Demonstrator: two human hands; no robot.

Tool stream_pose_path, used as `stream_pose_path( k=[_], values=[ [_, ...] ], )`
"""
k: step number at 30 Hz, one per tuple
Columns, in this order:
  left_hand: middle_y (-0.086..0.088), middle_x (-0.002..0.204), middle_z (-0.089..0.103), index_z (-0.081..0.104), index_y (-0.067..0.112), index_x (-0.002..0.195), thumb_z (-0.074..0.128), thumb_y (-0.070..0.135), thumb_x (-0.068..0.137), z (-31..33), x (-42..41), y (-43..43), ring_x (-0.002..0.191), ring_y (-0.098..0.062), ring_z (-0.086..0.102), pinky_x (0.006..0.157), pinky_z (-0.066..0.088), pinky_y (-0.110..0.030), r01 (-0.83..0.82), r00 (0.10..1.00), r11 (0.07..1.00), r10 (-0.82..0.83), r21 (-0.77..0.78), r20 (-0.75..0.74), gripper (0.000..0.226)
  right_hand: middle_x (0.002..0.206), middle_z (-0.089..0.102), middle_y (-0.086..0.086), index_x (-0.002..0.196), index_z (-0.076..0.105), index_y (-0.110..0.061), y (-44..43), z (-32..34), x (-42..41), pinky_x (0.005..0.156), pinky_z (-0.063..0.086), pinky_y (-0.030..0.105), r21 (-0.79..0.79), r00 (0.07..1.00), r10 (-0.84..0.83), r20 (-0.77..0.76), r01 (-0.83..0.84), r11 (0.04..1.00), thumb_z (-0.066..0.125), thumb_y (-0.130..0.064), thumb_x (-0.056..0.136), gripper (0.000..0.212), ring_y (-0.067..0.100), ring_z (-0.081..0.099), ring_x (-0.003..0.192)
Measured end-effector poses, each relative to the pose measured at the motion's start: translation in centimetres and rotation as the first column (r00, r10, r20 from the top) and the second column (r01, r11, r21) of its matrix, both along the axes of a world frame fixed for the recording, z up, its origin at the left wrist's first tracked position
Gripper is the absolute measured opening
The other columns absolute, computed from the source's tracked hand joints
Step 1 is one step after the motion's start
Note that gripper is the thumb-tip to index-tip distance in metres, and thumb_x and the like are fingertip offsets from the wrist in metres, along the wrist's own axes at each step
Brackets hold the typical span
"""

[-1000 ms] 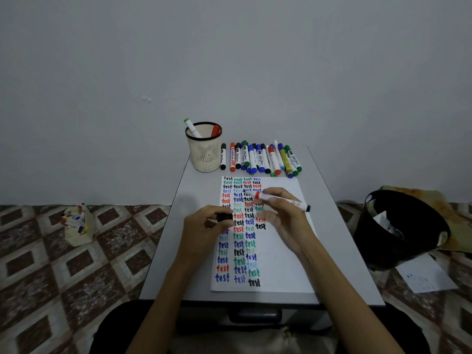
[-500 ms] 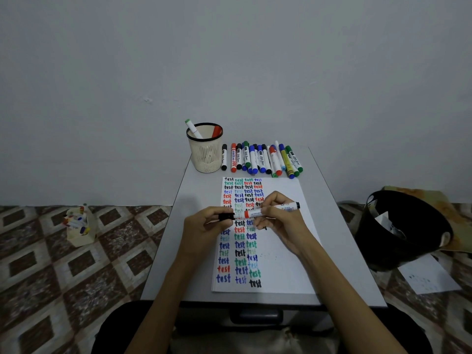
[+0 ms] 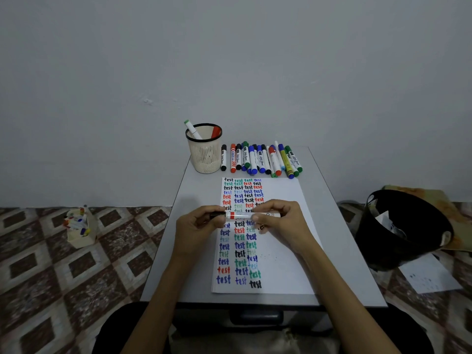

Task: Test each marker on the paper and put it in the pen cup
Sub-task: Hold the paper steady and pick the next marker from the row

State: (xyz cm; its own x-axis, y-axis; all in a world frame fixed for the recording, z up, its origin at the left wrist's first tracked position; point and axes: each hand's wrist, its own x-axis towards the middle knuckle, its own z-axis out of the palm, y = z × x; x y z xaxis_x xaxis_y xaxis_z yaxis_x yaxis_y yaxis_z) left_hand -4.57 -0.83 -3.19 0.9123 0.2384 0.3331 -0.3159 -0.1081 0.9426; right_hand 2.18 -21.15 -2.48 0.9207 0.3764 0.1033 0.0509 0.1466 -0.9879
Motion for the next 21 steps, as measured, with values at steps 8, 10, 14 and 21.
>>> stream_pose_path(
  k=[8,10,14,21],
  values=[
    [-0.004,0.083,0.074,0.073,0.016,0.088,0.073,-0.006,0.071,-0.09,0.37,-0.03,0.077,-0.019,0.071,0.073,0.056,-0.027,-0.025,1.0,0.997,0.024,0.079,0.004,0.027,0.078,0.067,0.026,0.087,0.075,0.0,0.06,-0.37,-0.16,0.04,0.037,0.024,-0.06,0.997,-0.006,0.08,0.011,0.998,0.077,-0.004,0.076,0.012,0.02,0.05,0.043],
    [-0.005,0.082,0.074,0.073,0.016,0.088,0.073,-0.006,0.071,-0.07,0.31,-0.05,0.076,-0.019,0.071,0.073,0.056,-0.027,-0.029,0.999,0.995,0.027,0.095,0.016,0.028,0.074,0.066,0.026,0.086,0.075,0.0,0.05,-0.4,-0.14,0.039,0.035,0.023,-0.073,0.996,-0.002,0.086,0.008,0.997,0.077,-0.005,0.075,0.011,0.02,0.049,0.042],
    [-0.001,0.083,0.074,0.072,0.016,0.087,0.073,-0.005,0.072,0.01,0.23,-0.07,0.078,-0.018,0.071,0.072,0.057,-0.026,-0.021,0.999,0.991,0.018,0.129,0.029,0.026,0.067,0.065,0.021,0.085,0.074,0.003,0.0,-0.32,-0.08,0.038,0.036,0.02,-0.086,0.996,-0.009,0.093,0.017,0.996,0.075,-0.003,0.078,0.009,0.018,0.046,0.038],
    [0.003,0.086,0.074,0.072,0.013,0.088,0.073,-0.007,0.071,-0.11,0.22,-0.09,0.083,-0.015,0.07,0.073,0.057,-0.025,-0.016,1.0,0.988,0.013,0.154,0.02,0.026,0.07,0.061,0.029,0.083,0.071,0.006,0.16,-0.45,-0.12,0.037,0.035,0.021,-0.125,0.992,0.002,0.126,0.014,0.992,0.071,-0.007,0.083,0.013,0.016,0.044,0.039]
  ],
)
